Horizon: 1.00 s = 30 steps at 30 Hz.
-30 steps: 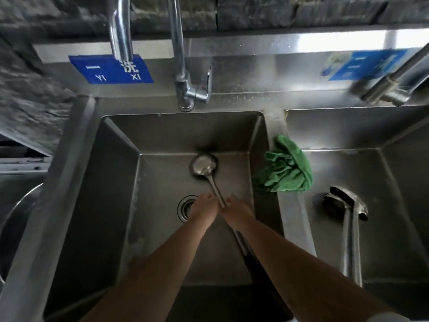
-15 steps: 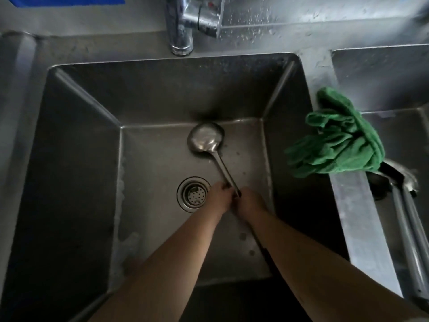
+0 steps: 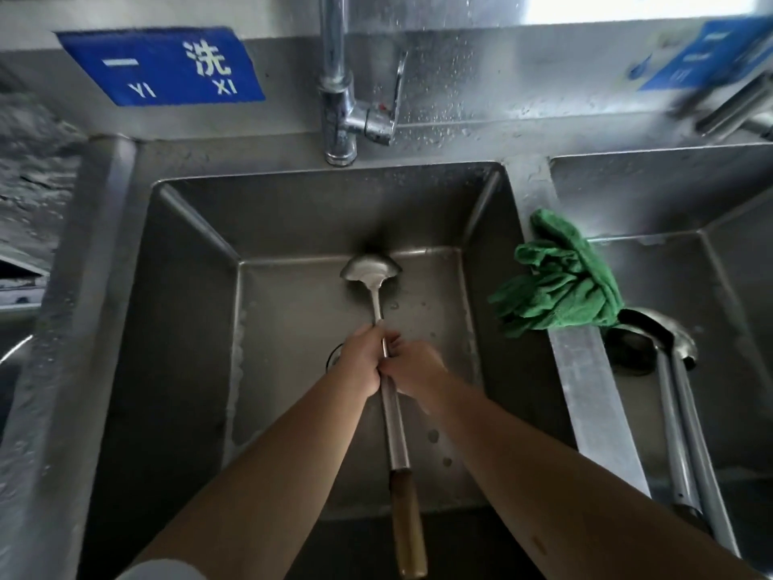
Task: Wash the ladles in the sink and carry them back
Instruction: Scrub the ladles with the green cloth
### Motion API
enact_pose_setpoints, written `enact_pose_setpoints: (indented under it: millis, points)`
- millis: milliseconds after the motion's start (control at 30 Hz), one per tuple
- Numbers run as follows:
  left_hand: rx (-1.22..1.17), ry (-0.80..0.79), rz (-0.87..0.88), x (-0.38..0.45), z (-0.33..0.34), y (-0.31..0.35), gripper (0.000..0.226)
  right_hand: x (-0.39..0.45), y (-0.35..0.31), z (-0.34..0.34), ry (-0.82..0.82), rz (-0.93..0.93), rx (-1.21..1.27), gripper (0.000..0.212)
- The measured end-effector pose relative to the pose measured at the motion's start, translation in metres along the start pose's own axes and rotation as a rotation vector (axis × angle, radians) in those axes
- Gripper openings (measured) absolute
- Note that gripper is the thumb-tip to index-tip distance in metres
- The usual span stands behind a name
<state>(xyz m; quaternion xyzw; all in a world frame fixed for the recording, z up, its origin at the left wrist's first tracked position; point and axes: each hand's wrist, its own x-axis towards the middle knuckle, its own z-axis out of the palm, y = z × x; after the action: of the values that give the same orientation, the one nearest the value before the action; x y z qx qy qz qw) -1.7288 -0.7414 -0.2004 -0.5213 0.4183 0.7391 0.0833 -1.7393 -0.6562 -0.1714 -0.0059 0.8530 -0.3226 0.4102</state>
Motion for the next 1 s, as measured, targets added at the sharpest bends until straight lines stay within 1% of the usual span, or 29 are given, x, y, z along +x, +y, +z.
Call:
enact_pose_setpoints:
  millis: [67,133,200,233,300,367,433,467,533,567,600,633,700,733,800,900,1000]
  points:
    - [-0.008,-0.017,-0.028,-0.013,-0.002,0.013,0.030,-0.020,-0.010,-0.002,0.020,0.057,0.121,0.010]
    - [0.030,-0.068,-0.039,-0.020,-0.003,0.025,0.029,-0.036,-0.015,-0.003,0.008,0.119,0.290,0.020]
    - [0.073,-0.114,-0.037,-0.040,-0.001,0.039,0.022,-0.056,-0.021,-0.007,0.002,0.130,0.310,0.021]
    - [0.095,-0.144,-0.038,-0.052,0.000,0.046,0.018,-0.071,-0.026,-0.012,-0.004,0.128,0.283,0.025]
    - [0.108,-0.199,-0.053,-0.075,0.004,0.058,0.016,-0.097,-0.033,-0.029,0.031,0.057,0.188,0.030]
    - [0.133,-0.229,-0.028,-0.094,0.005,0.069,0.017,-0.119,-0.036,-0.056,0.135,-0.086,0.051,0.028]
    - [0.262,-0.249,0.060,-0.116,0.006,0.079,0.020,-0.130,-0.034,-0.093,0.297,-0.226,-0.141,0.022]
    - [0.315,-0.248,0.112,-0.127,0.007,0.083,0.020,-0.130,-0.031,-0.111,0.378,-0.264,-0.214,0.022]
    - [0.355,-0.252,0.190,-0.149,0.008,0.089,0.021,-0.122,-0.022,-0.148,0.558,-0.324,-0.254,0.031]
    - [0.368,-0.266,0.224,-0.158,0.008,0.090,0.022,-0.115,-0.016,-0.165,0.633,-0.342,-0.292,0.041]
    - [0.395,-0.281,0.256,-0.167,0.009,0.091,0.022,-0.109,-0.012,-0.181,0.670,-0.331,-0.370,0.054]
    - [0.414,-0.296,0.282,-0.173,0.010,0.091,0.021,-0.101,-0.006,-0.193,0.647,-0.282,-0.464,0.068]
    - [0.440,-0.312,0.322,-0.186,0.015,0.090,0.018,-0.089,0.001,-0.209,0.522,-0.147,-0.566,0.091]
    - [0.458,-0.323,0.336,-0.190,0.018,0.088,0.016,-0.081,0.005,-0.210,0.464,-0.106,-0.577,0.099]
    - [0.498,-0.347,0.353,-0.196,0.024,0.086,0.015,-0.068,0.013,-0.207,0.402,-0.072,-0.585,0.107]
    - [0.566,-0.364,0.400,-0.197,0.029,0.084,0.016,-0.052,0.025,-0.201,0.436,-0.078,-0.571,0.102]
    - [0.619,-0.357,0.437,-0.198,0.026,0.082,0.017,-0.044,0.032,-0.200,0.502,-0.145,-0.505,0.077]
